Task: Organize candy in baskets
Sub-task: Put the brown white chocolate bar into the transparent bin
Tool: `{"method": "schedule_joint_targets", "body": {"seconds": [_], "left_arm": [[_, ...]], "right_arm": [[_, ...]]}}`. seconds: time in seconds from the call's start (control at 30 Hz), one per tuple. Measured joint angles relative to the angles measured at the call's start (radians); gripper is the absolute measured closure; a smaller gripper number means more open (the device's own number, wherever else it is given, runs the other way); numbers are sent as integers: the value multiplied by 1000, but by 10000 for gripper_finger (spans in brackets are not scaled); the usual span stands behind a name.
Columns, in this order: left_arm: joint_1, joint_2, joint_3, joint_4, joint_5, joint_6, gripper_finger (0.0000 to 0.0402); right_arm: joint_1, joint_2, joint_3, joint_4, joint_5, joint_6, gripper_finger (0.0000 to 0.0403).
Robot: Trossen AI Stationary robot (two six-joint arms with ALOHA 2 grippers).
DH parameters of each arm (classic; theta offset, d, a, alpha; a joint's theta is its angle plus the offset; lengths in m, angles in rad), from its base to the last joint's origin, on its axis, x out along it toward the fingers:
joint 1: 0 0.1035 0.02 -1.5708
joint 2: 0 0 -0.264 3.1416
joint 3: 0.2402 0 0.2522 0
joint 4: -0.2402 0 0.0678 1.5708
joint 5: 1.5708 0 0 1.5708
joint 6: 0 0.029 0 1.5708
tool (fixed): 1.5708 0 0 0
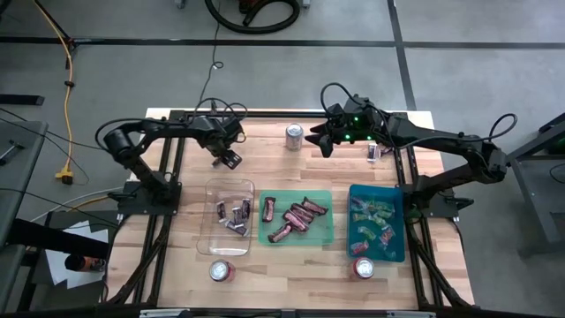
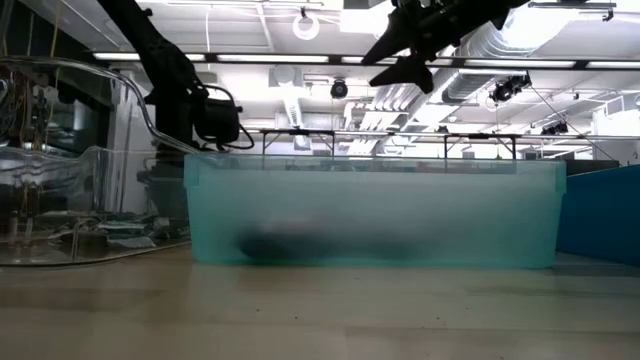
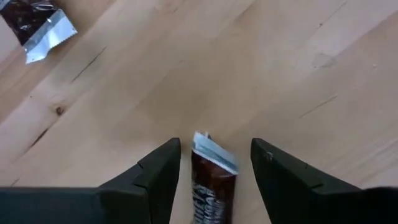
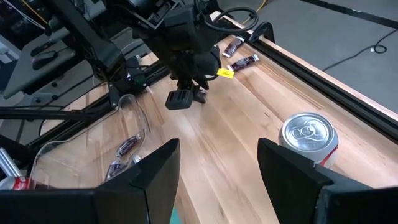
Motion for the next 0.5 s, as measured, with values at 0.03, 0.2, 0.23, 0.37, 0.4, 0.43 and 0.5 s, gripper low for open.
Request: {"method": "schedule_joint_targets", "body": {"seconds": [0.03,0.2,0.23,0.37,0.4,0.43,0.5], "left_arm": [[0,4,1,0,0,0,219],[-1,6,1,1,14,8,280],[-1,6,1,2,21,9,305],[8,-4,0,7,42,26,387],[10,-12,0,6,47,26,388],[12,-26,1,2,49,26,388],[12,-68,12,6,54,26,396]], "right_arm": [[0,0,0,-4,0,0,192],[0,0,0,-20,0,0,192],[0,0,0,-22,0,0,192],[0,0,0,-18,0,-1,192],[0,0,-1,6,-6,9,192],[0,1,-2,66,-18,40,192],[-4,3,-3,338,-20,123,192]]}}
